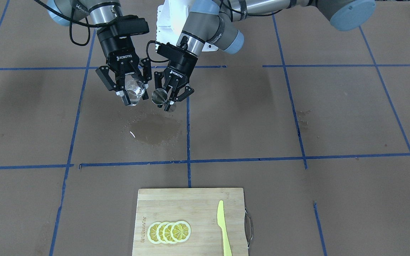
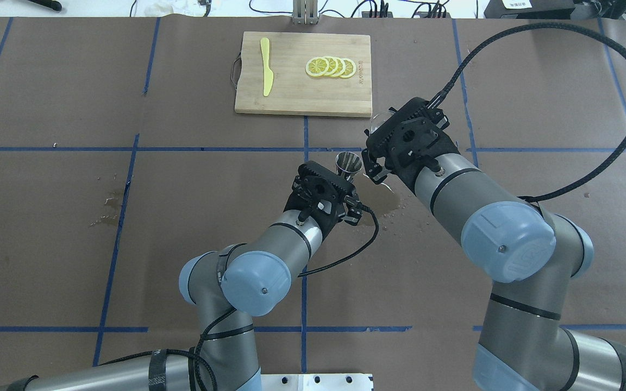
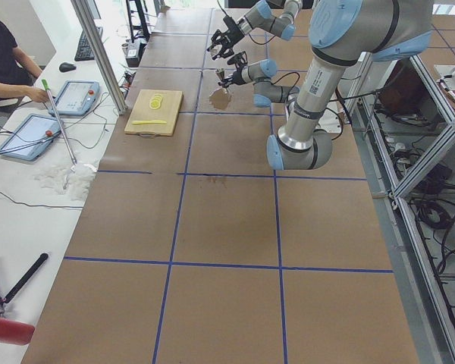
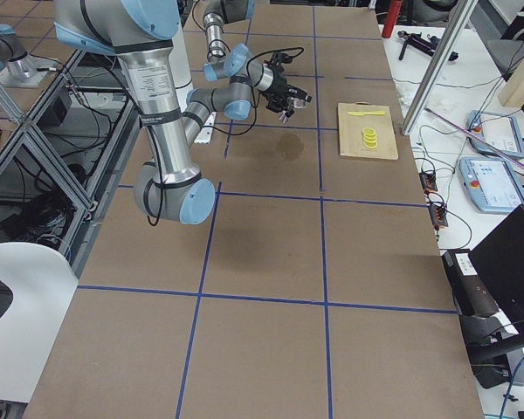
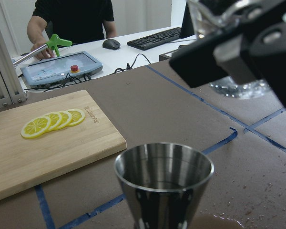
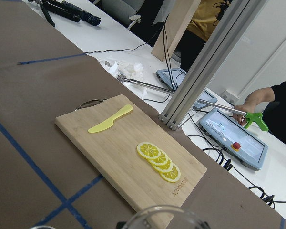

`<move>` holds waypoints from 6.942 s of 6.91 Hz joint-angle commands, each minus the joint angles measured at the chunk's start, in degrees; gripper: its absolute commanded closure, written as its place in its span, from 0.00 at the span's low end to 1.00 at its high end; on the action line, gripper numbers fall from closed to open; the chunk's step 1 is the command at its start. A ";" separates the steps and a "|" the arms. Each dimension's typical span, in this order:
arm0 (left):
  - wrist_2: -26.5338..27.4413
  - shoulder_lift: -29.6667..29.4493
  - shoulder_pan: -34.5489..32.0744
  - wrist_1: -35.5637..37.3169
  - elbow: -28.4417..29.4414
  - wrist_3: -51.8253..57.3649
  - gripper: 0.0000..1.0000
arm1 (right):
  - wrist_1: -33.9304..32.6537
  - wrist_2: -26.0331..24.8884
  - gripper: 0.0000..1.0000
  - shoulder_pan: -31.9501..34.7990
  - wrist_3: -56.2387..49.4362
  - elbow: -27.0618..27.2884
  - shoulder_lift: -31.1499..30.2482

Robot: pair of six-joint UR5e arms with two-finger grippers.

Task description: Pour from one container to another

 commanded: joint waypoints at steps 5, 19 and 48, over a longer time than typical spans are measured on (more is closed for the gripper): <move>-0.54 -2.54 0.08 -0.07 2.09 0.18 1.00 | -0.27 0.35 1.00 1.03 -9.40 1.54 -1.01; -0.63 -2.98 0.17 -1.12 2.62 0.71 1.00 | -2.29 -1.05 1.00 -0.46 -26.71 2.08 -0.05; -0.63 -2.37 -0.09 -3.23 2.01 0.71 1.00 | -5.54 -13.10 1.00 -3.89 -28.76 2.69 3.56</move>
